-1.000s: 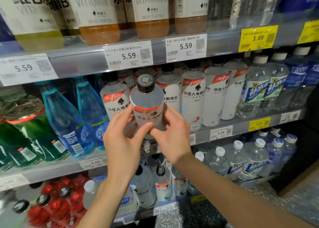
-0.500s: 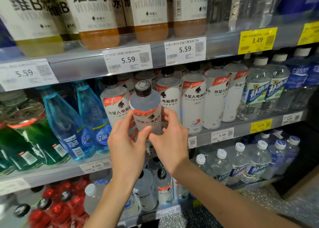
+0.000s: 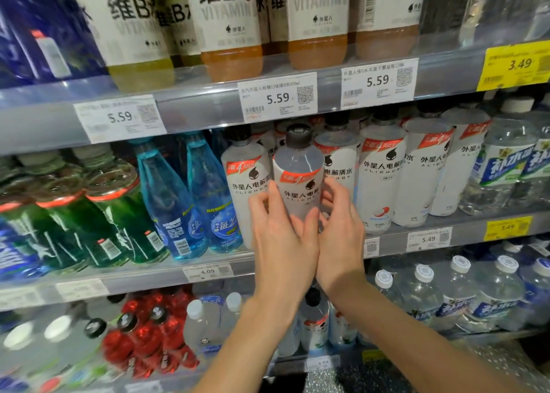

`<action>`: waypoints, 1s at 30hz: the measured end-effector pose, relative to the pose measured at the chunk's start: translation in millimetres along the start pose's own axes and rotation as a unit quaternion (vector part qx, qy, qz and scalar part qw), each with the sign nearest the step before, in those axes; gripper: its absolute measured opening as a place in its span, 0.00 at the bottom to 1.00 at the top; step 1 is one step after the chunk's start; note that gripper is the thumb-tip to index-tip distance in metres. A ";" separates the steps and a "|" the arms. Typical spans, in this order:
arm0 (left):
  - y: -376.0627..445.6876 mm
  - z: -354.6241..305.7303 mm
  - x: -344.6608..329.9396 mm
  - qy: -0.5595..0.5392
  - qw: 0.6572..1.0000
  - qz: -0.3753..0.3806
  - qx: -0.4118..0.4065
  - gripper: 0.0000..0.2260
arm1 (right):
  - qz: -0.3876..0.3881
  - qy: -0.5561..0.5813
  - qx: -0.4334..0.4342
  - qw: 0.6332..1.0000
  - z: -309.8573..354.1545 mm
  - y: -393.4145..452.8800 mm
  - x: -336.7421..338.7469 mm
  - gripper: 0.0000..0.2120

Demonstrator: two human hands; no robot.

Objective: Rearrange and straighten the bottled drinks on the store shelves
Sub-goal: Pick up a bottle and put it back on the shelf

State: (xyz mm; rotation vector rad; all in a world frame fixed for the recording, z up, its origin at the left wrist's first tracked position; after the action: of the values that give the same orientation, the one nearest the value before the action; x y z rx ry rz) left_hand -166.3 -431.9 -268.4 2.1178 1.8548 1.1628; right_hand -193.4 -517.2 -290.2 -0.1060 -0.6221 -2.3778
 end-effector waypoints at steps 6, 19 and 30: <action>-8.0 -5.8 -1.6 -0.032 0.996 0.066 0.046 0.36 | -0.029 0.057 -0.019 0.998 3.6 1.3 3.2 0.18; 1.3 -14.2 8.4 -0.247 0.930 0.175 0.209 0.26 | 0.022 0.076 -0.038 0.996 7.7 -3.9 -5.9 0.29; -3.5 -5.7 6.3 -0.338 0.885 0.141 0.288 0.30 | 0.056 -0.065 -0.024 0.996 7.0 -3.1 -10.0 0.32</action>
State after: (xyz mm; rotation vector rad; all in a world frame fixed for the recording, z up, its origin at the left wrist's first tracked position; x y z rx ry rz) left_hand -172.6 -427.8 -263.2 2.6573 1.6846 -0.2055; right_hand -188.2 -506.0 -287.6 -0.3101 -0.6029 -2.2907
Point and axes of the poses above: each hand's wrist, its own y-axis towards the middle knuckle, its own x-axis out of the back of the hand, z = x × y, the point moved 2 cm from there along y, towards the middle knuckle, and after that the axes turned 2 degrees about -x, right-handed, at the moved point
